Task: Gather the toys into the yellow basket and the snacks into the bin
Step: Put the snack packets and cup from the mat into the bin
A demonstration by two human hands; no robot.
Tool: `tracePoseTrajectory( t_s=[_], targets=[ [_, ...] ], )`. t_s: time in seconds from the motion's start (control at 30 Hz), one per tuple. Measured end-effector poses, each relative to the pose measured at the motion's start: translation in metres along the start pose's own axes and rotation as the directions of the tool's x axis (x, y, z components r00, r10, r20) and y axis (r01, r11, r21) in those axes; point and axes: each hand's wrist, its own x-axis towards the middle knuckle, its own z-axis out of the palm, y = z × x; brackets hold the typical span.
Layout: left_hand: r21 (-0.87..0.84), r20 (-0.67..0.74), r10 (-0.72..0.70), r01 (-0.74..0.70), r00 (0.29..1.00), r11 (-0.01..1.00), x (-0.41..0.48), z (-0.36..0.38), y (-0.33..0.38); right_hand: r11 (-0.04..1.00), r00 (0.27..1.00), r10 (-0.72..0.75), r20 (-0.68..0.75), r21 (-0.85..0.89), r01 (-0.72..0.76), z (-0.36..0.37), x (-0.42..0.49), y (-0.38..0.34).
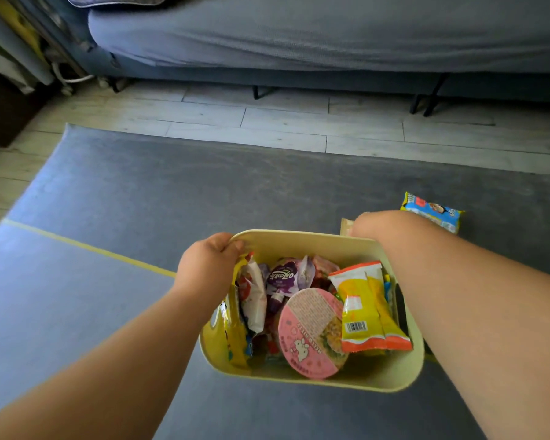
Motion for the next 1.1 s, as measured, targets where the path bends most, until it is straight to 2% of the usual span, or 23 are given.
tracePoseTrajectory(
  t_s=[0.17,0.23,0.37,0.47,0.5,0.57,0.63,0.7,0.73,0.8,0.83,0.9,1.0,1.1],
  targets=[
    [0.009,0.002,0.011,-0.011,1.000,1.000,-0.002,0.000,-0.001,1.000,0.999,0.024,0.032,-0.003,-0.024,-0.001,0.009,-0.001],
    [0.014,0.000,0.017,-0.017,1.000,1.000,-0.001,0.000,-0.001,1.000,1.000,0.015,0.016,0.024,-0.015,0.000,0.011,-0.001],
    [0.036,-0.004,0.030,-0.030,1.000,0.999,0.000,0.001,-0.003,0.999,1.000,0.006,-0.015,-0.032,-0.007,0.001,0.011,-0.005],
    [0.020,0.005,0.023,-0.023,1.000,1.000,0.000,0.001,-0.003,1.000,0.996,-0.005,-0.087,-0.010,0.004,-0.002,0.007,-0.005],
    [0.016,0.013,0.021,-0.021,1.000,1.000,0.000,0.001,-0.002,0.999,0.988,-0.023,-0.153,0.019,0.026,-0.005,0.002,-0.004],
    [0.011,0.024,0.017,-0.017,1.000,1.000,0.000,0.001,-0.001,0.987,0.930,-0.094,-0.356,0.086,0.133,-0.010,-0.012,-0.002],
    [0.001,0.025,0.001,-0.001,1.000,1.000,0.000,0.001,0.001,0.946,0.812,-0.124,-0.570,0.178,0.269,-0.018,-0.039,0.002],
    [-0.004,0.036,-0.017,0.018,0.999,1.000,-0.002,-0.001,0.002,0.870,0.693,-0.140,-0.707,0.247,0.427,-0.017,-0.067,0.008],
    [-0.009,0.046,-0.024,0.024,0.999,1.000,-0.003,-0.002,0.003,0.841,0.649,-0.188,-0.737,0.221,0.494,-0.013,-0.080,0.009],
    [-0.025,0.071,-0.031,0.033,0.997,0.999,-0.008,-0.003,0.004,0.789,0.596,-0.353,-0.721,0.112,0.604,0.000,-0.106,0.008],
    [-0.028,0.080,-0.030,0.032,0.996,0.999,-0.010,-0.003,0.005,0.769,0.595,-0.430,-0.679,0.070,0.635,0.008,-0.117,0.005],
    [-0.026,0.084,-0.022,0.024,0.996,0.999,-0.014,-0.002,0.007,0.781,0.655,-0.518,-0.550,0.008,0.625,0.019,-0.129,0.000],
    [-0.017,0.092,-0.007,0.008,0.996,1.000,-0.017,0.002,0.010,0.829,0.749,-0.547,-0.374,-0.122,0.545,0.034,-0.127,-0.006],
    [-0.026,0.101,0.015,-0.013,0.995,1.000,-0.020,0.006,0.009,0.863,0.812,-0.495,-0.308,-0.068,0.500,0.046,-0.121,-0.010]
  ],
)
